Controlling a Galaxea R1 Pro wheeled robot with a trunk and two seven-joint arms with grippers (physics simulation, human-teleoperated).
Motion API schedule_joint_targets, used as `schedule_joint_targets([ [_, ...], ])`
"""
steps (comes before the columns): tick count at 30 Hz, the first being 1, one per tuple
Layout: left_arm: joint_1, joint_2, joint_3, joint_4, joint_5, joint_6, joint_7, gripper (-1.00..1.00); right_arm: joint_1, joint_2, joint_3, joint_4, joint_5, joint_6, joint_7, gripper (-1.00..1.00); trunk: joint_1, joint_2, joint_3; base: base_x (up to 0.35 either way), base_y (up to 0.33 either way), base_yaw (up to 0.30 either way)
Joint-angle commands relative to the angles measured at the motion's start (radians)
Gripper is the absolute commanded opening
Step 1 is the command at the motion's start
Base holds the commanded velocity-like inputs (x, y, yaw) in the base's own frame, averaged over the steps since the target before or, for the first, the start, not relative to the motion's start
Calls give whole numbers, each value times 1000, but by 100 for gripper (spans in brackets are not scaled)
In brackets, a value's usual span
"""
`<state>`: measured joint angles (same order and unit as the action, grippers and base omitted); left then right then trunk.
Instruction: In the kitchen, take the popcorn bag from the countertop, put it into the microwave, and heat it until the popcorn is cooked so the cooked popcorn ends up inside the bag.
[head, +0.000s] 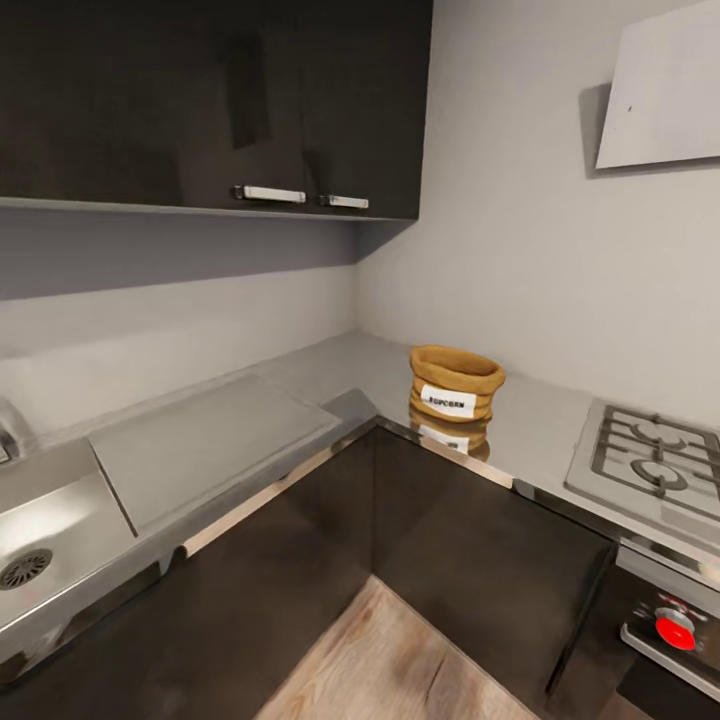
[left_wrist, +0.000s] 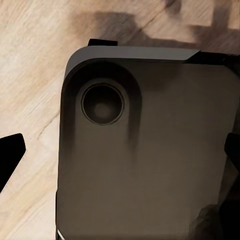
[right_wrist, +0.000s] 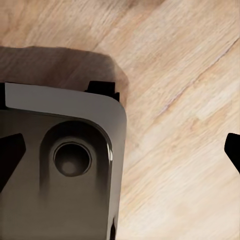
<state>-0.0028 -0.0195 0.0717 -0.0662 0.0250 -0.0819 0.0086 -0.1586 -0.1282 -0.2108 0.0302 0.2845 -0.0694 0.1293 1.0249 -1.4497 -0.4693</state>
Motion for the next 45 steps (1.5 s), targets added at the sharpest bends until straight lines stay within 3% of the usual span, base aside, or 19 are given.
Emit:
schedule_joint_targets([
  [1, 0, 0, 6, 0, 3, -2, 1, 100, -1, -1, -9, 3, 9, -8, 2, 100, 0, 0, -1, 110, 24, 0],
  [8, 0, 0, 6, -1, 3, -2, 1, 100, -1, 2, -10, 3, 5, -10, 1, 100, 0, 0, -1, 66, 4, -63],
  [34, 0, -1, 6, 0, 3, -2, 2, 100, -1, 2, -10, 2, 4, -10, 0, 100, 0, 0, -1, 1, 0, -226],
  [45, 0, -2, 6, 0, 3, -2, 2, 100, -2, -3, -10, 2, 5, -9, 0, 100, 0, 0, -1, 0, 0, -31],
])
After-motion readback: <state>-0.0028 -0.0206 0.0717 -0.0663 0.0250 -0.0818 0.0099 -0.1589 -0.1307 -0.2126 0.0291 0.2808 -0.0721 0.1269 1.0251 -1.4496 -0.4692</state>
